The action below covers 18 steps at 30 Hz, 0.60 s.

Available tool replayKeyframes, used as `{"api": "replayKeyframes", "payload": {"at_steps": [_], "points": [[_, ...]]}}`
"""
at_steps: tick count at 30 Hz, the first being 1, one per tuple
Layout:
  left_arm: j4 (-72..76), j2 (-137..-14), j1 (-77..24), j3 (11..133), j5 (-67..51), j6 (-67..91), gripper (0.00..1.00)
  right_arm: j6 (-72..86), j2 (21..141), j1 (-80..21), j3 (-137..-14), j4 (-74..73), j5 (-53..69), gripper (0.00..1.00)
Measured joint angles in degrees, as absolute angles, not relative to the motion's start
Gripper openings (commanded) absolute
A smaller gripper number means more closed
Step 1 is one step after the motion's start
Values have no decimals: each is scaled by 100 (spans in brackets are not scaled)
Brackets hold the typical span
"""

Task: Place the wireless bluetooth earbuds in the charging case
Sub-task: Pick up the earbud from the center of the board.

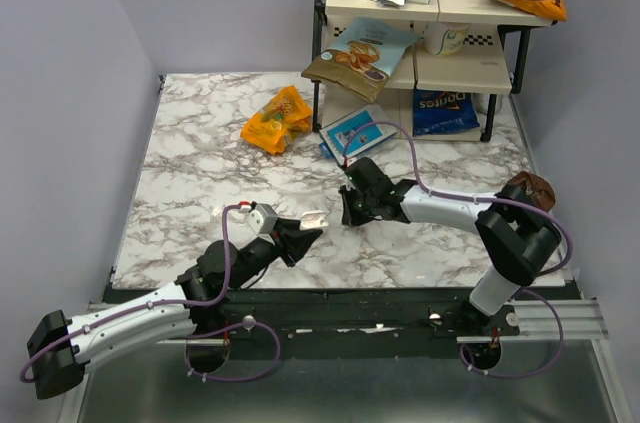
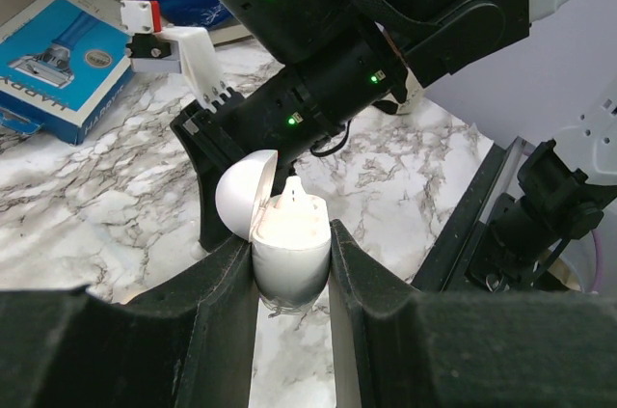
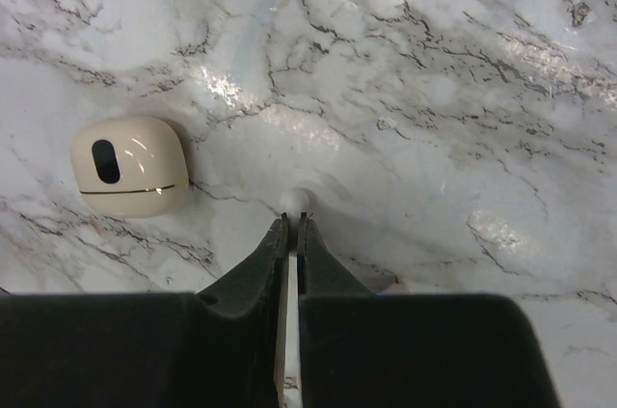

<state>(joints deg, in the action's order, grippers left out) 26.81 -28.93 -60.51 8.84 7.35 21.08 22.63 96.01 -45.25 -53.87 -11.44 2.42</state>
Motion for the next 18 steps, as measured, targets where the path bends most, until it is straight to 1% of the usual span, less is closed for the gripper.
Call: {"api": "replayKeyframes", "payload": {"at_steps": [5,8,10,14,18], "points": [[2681,-2882,-6051,884,746,2108,0,2265,9303,-4525,-5194,-1168,224,1],[2681,-2821,-6051,878,773,2110,0,2263,8899,-4525,-5092,-1223,220,1],[2679,-2716,-6051,858,808,2112,0,2241,8355,-4525,-5006,-1319,220,1],[2687,-2440,-6051,821,884,2102,0,2051,6814,-4525,-4934,-1378,303,1],[2731,-2311,-6051,823,961,1992,0,1712,5478,-4523,-4998,-1511,633,1]]}}
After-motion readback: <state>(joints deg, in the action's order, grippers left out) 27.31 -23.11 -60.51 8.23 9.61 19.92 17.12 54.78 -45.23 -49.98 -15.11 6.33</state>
